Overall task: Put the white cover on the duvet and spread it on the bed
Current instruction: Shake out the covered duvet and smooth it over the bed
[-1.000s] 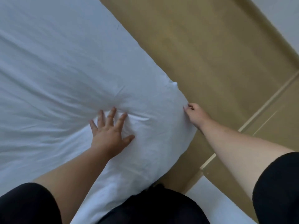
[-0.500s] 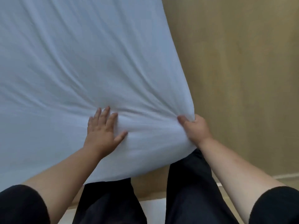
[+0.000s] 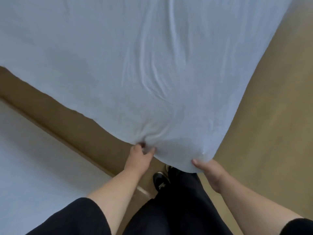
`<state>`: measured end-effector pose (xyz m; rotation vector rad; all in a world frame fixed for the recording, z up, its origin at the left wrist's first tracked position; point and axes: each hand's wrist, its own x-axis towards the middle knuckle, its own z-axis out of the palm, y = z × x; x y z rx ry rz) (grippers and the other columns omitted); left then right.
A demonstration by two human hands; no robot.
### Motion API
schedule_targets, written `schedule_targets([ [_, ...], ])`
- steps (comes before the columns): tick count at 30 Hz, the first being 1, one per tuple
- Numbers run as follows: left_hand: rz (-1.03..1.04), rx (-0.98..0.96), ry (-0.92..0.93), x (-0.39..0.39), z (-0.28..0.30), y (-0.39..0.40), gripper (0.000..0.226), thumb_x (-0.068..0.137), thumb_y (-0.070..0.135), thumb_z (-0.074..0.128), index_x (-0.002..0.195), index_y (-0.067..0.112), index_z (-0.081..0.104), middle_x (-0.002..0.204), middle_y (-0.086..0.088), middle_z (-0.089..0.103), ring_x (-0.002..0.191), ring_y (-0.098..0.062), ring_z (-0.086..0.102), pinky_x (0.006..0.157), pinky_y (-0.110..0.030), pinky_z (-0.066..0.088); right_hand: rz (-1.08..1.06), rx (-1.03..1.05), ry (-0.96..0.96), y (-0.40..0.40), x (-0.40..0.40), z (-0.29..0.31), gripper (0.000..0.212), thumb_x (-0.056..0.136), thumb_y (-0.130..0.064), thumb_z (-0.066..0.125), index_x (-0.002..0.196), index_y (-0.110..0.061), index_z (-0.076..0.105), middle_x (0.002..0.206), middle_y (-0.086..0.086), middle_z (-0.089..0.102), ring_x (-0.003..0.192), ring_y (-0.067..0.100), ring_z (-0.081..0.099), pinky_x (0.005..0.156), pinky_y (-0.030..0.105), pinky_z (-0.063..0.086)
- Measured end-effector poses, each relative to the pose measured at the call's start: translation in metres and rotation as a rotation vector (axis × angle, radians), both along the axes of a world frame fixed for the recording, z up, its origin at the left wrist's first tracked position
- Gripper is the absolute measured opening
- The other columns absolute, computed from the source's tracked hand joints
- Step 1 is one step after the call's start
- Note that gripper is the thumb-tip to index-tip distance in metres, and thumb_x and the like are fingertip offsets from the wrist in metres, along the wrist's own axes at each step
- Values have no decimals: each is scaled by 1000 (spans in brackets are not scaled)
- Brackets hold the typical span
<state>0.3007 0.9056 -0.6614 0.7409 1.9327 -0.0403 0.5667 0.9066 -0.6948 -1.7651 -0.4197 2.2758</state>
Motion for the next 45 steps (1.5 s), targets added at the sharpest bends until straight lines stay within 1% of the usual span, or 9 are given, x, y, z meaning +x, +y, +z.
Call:
schedule_targets([
  [5, 1004, -34, -613, 41, -77, -55, 107, 58, 87, 65, 143, 23, 51, 142, 3, 58, 131, -21, 54, 110, -38, 41, -54, 58, -83, -31, -28, -44, 98, 53, -52, 94, 134, -12, 58, 126, 4, 70, 116, 24, 67, 102, 45, 51],
  [10, 1272, 114, -938, 75, -98, -90, 84, 74, 70, 67, 136, 14, 59, 132, -11, 65, 124, -28, 61, 110, -48, 42, -155, 44, -91, -60, -17, -48, 51, 89, -28, 73, 133, -7, 57, 127, 11, 69, 117, 31, 66, 100, 51, 51],
  [19, 1093, -16, -197, 86, -66, -121, 53, 81, 63, 70, 98, 13, 67, 94, -4, 73, 89, -26, 70, 80, -36, 56, 192, 115, -386, -63, -8, -32, 20, 94, -35, 68, 102, -18, 63, 100, -7, 70, 102, 20, 68, 81, 27, 55],
  [23, 1525, 35, -709, 96, -66, -113, 91, 65, 86, 56, 130, 22, 63, 124, -8, 70, 113, -32, 67, 102, -51, 49, 195, -121, -129, -38, 2, -37, 76, 72, -49, 85, 128, -4, 61, 115, 8, 73, 106, 29, 70, 97, 47, 55],
  [26, 1681, 83, -995, 106, -69, -134, 77, 76, 78, 58, 137, 30, 59, 136, -6, 63, 123, -38, 60, 105, -56, 45, 120, -236, 193, -47, 25, -38, 91, 64, -46, 90, 141, -12, 55, 137, 10, 63, 126, 30, 60, 106, 51, 46],
  [31, 1698, -69, -700, 132, -79, -128, 46, 82, 45, 59, 119, 17, 60, 131, -3, 60, 115, -25, 60, 82, -39, 55, 108, -289, 407, -51, 48, -36, 82, 60, -46, 93, 132, -22, 64, 141, 8, 60, 131, 30, 56, 113, 50, 38],
  [36, 1875, 21, -608, 143, -72, -128, 18, 101, 29, 50, 94, 19, 64, 77, 0, 70, 69, -21, 68, 54, -29, 55, 229, -39, 262, -54, 46, -28, 81, 70, -53, 85, 139, -21, 57, 141, 10, 60, 132, 34, 55, 113, 58, 38],
  [41, 1642, 24, -692, 149, -83, -134, 15, 86, 39, 62, 94, 27, 63, 92, -1, 64, 78, -23, 61, 69, -34, 51, 345, 135, 264, -63, 44, -10, 55, 84, -13, 72, 135, -3, 56, 133, 19, 63, 126, 35, 59, 104, 43, 49],
  [45, 1296, -253, -563, 163, -99, -162, 31, 86, 28, 55, 55, 27, 48, 61, 4, 49, 59, -20, 40, 60, -35, 38, 389, 206, 209, -71, 48, -10, 48, 79, -9, 73, 126, -15, 63, 126, 12, 68, 122, 31, 62, 103, 42, 51],
])
